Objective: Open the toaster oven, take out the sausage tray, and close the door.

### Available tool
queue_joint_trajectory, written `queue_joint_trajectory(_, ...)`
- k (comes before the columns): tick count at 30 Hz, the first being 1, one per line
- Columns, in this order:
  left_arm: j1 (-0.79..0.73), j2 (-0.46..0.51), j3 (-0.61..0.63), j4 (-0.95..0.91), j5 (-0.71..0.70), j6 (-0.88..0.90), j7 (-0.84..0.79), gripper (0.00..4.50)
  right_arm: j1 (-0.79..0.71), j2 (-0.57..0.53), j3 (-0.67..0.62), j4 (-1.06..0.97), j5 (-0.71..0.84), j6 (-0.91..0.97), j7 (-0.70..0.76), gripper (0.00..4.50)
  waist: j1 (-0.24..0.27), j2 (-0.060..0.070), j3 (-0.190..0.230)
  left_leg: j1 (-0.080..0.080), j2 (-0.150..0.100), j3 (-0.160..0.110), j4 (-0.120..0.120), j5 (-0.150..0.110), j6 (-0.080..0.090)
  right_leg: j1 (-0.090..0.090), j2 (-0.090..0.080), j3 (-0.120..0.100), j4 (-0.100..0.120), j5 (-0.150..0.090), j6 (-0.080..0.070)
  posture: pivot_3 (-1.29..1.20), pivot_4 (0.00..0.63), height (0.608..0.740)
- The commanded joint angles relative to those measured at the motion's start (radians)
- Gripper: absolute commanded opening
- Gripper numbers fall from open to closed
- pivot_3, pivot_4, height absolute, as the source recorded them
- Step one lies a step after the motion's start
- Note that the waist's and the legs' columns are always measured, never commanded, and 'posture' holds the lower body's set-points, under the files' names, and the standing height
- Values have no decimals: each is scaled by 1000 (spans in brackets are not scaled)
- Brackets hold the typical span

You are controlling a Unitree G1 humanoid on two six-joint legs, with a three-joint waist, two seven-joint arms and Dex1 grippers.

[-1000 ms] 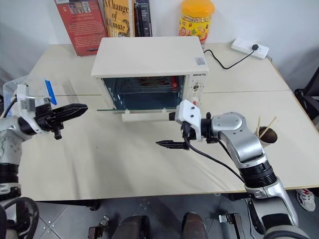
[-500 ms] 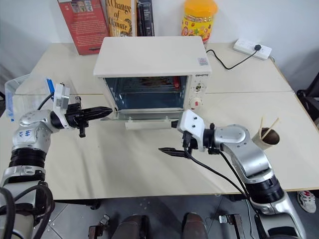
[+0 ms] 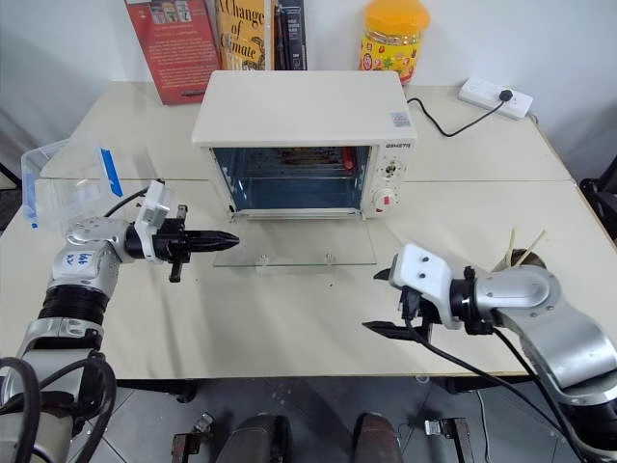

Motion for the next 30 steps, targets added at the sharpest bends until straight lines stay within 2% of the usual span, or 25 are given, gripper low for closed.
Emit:
queue_joint_trajectory(1, 20, 14, -22, -17, 41, -51, -9, 24, -139, 40, -4, 4, 9, 7, -67, 4500, -3, 0, 0, 0, 0, 0, 0, 0, 0, 0, 0, 0, 0, 0, 0, 0, 150, 740)
queue_joint_trajectory(6, 32, 20, -40, -10, 95, -96, 42, 24, -340, 191, 166, 110, -95, -49, -153, 4500, -4, 0, 0, 0, 1, 0, 0, 0, 0, 0, 0, -1, 2, 0, -1, 0, 150, 740)
queue_joint_trajectory(9, 56, -1, -7, -36, 81, -137, 100, 24, -458, 299, 324, 274, -249, -144, -215, 4500, -3, 0, 0, 0, 0, 0, 1, 0, 0, -1, 0, -1, 2, 0, 0, 0, 150, 740)
queue_joint_trajectory(12, 85, -26, 39, -81, 44, -139, 161, 24, -528, 375, 426, 409, -371, -236, -253, 4500, -5, 0, 0, -1, 1, -1, 1, 0, 0, -1, 0, -1, 3, 0, 0, 0, 150, 740)
queue_joint_trajectory(16, 142, -42, 99, -206, -41, -9, 221, 864, -609, 461, 502, 613, -530, -360, -343, 4500, -13, 0, 0, -1, 1, -1, 2, 0, 0, -2, 0, -1, 4, 0, 0, 0, 150, 740)
queue_joint_trajectory(20, 258, -74, 225, -383, -195, 68, 294, 2110, -685, 550, 532, 818, -644, -520, -438, 4500, -37, 0, 0, -2, 1, -4, 1, 0, -1, -2, -1, -3, 5, 0, 0, 0, 150, 740)
queue_joint_trajectory(25, 377, -95, 296, -563, -290, 144, 386, 3751, -750, 625, 509, 1003, -708, -660, -508, 4500, -62, 0, 0, -1, 1, -6, -2, 1, -2, -2, -1, -4, 6, 0, 0, 0, 150, 740)
queue_joint_trajectory(28, 410, -102, 313, -617, -319, 169, 427, 4479, -787, 658, 507, 1108, -741, -718, -546, 4500, -67, 0, 0, -1, 1, -7, -2, 1, -2, -2, -1, -4, 6, 0, 0, 0, 150, 740)
queue_joint_trajectory(30, 422, -104, 315, -635, -328, 178, 441, 4479, -822, 690, 511, 1212, -769, -761, -587, 4500, -69, 1, 0, -1, 1, -7, -2, 1, -2, -2, -1, -4, 6, 0, 0, 0, 150, 740)
